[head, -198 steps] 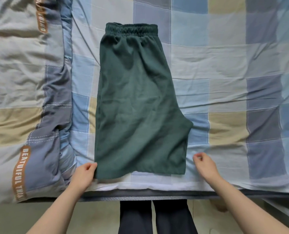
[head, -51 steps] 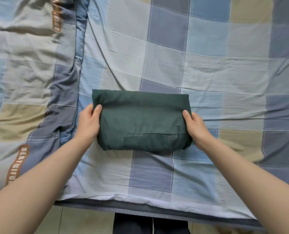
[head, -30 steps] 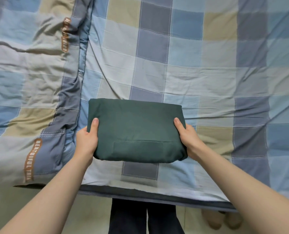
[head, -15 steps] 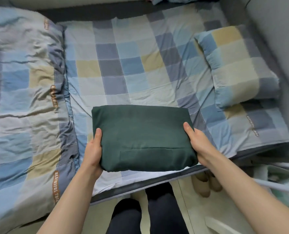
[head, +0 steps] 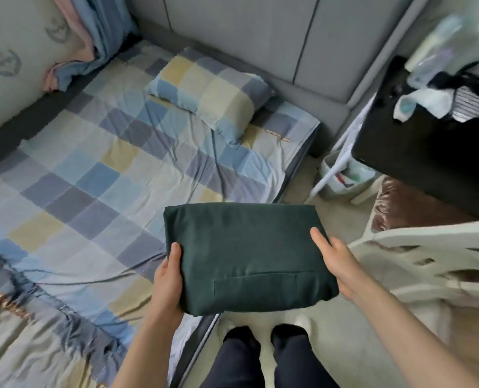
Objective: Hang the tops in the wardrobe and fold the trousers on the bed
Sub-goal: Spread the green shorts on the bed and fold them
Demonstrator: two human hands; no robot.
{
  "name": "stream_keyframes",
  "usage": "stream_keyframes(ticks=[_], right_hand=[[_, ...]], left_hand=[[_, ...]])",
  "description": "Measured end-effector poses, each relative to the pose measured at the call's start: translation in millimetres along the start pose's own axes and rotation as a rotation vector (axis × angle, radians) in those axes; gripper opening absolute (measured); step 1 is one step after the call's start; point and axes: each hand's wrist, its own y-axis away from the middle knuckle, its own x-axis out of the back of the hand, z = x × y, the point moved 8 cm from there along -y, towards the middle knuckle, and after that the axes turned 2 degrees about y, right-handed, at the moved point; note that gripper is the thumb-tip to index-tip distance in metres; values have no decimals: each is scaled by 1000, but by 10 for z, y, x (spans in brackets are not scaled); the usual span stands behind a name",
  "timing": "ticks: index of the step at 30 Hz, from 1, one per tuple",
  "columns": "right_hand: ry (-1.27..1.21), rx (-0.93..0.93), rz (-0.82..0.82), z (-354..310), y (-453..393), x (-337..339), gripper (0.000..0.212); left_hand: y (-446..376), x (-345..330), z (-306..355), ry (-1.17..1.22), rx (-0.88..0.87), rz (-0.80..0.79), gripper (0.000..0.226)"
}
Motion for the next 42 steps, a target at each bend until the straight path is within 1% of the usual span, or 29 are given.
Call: stream_keyframes(ticks=[4,6,10,12,15,16,18,22,24,26,29,31,34,36,37,39,40,41,42], right_hand=[[-63,-56,188,477,395,971,38],[-146,-79,270,762,652,1495,43],[-296,-103,399,1229,1143,2317,40],[-360,-122,466,1502,1379,2757,41],[-462,-160,597,1994,1846,3547,42],[-472,-162,613,2068,1906,3674,42],[-522,-166,687,2393,2236,4239,41],[-580,-175,787,2800,2668,4930,31],[-597,-185,833,2974,2836,5199,31],[-653,-214,887,3227,3043,5460,31],[-736,-230,963,3511,3212,5721,26],[-797,-230,985,3634,3264,5862,24],[-908,-226,1027,3789,3311,6093,16],[-1001,-227,1066,3883,3314,6286,24],[-1048,-230,1094,3911,3315,6396,25],[-1100,-262,1167,3941,3372,6613,20],[-1106,-291,1221,3979,3426,6737,23],[-1109,-323,1290,4064,3505,6888,31],[-1099,-344,1360,4113,3605,7023,42]], left_hand=[[258,-783,-249,-141,45,-169,40],[475,-1273,-454,-220,67,-258,37],[862,-2080,-935,-345,96,-395,35],[1083,-2475,-1227,-410,101,-446,34],[1594,-3181,-1845,-525,149,-560,40],[1679,-3288,-1939,-543,161,-578,41],[2062,-3743,-2431,-607,201,-641,41],[2547,-4361,-3109,-704,292,-707,45],[2731,-4624,-3377,-751,327,-720,42],[2976,-4961,-3684,-829,342,-772,43],[3184,-5383,-4032,-932,351,-810,46],[3302,-5689,-4262,-989,356,-850,45],[3494,-6199,-4639,-1066,384,-924,41],[3660,-6559,-4867,-1117,415,-976,38],[3726,-6754,-4988,-1144,423,-1013,41],[3905,-7111,-5250,-1188,453,-1139,58],[4003,-7265,-5388,-1228,468,-1196,68],[4120,-7422,-5561,-1269,502,-1235,71],[4221,-7532,-5721,-1284,541,-1257,66]])
